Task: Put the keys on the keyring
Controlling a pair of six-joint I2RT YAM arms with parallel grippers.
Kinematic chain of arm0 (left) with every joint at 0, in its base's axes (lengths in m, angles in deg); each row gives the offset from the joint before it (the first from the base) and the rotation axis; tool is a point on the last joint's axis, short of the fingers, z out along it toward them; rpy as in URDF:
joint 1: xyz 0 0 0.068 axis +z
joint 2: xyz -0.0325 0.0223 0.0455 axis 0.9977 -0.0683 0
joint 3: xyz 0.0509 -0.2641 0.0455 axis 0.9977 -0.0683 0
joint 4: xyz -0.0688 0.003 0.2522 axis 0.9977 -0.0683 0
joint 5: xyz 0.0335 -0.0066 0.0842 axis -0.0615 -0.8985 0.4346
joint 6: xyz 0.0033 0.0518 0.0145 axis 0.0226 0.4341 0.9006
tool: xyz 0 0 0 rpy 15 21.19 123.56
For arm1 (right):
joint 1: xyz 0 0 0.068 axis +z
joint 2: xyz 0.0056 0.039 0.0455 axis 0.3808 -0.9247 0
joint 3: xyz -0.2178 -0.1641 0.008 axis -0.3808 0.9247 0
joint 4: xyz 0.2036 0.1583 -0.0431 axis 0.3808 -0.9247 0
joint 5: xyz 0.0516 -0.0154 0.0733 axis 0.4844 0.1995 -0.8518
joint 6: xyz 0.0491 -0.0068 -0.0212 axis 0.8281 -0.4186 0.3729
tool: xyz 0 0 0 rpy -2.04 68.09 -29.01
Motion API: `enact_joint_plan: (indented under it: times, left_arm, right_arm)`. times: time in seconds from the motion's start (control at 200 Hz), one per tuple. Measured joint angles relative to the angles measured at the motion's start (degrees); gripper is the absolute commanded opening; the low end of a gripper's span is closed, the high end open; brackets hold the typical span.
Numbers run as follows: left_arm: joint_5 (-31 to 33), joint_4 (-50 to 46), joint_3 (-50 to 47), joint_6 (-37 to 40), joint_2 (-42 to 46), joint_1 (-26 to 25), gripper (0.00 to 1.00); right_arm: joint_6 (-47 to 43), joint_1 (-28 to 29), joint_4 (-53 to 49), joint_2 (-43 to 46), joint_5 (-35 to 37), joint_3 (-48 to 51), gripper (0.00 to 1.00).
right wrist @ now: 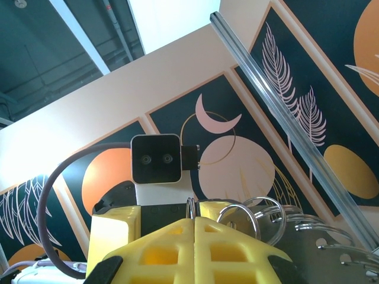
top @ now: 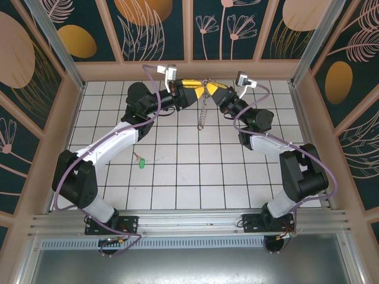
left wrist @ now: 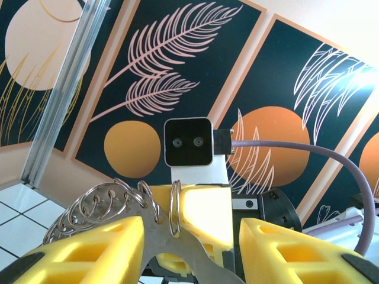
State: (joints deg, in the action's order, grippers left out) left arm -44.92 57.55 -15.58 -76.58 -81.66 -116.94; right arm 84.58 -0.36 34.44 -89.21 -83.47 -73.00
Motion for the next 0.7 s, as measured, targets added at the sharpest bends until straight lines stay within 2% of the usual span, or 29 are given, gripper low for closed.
enact_joint_plan:
  times: [0.255, 0.535, 0.596, 0.661, 0.701]
  left_arm:
    - [0.0, 0.0, 1.2, -0.1, -0.9, 0.0, 0.36]
    - [0.0, 0.1, 1.7, -0.2, -1.7, 0.0, 0.09]
    - [0.0, 0.1, 1.7, -0.3, -1.7, 0.0, 0.0]
    - [0.0, 0.1, 1.9, 0.0, -1.8, 0.0, 0.0]
    - [-0.1, 0.0, 2.0, 0.0, -1.8, 0.1, 0.0]
  right_arm:
    - [0.0, 0.5, 0.0, 0.0, -0.2, 0.0, 0.0]
    - [0.0, 0.7, 0.0, 0.0, -0.2, 0.0, 0.0]
    - [0.0, 0.7, 0.0, 0.0, -0.2, 0.0, 0.0]
    - [0.0, 0.7, 0.0, 0.0, -0.2, 0.0, 0.0]
    - [0.0, 0.7, -0.3, 0.0, -0.2, 0.0, 0.2]
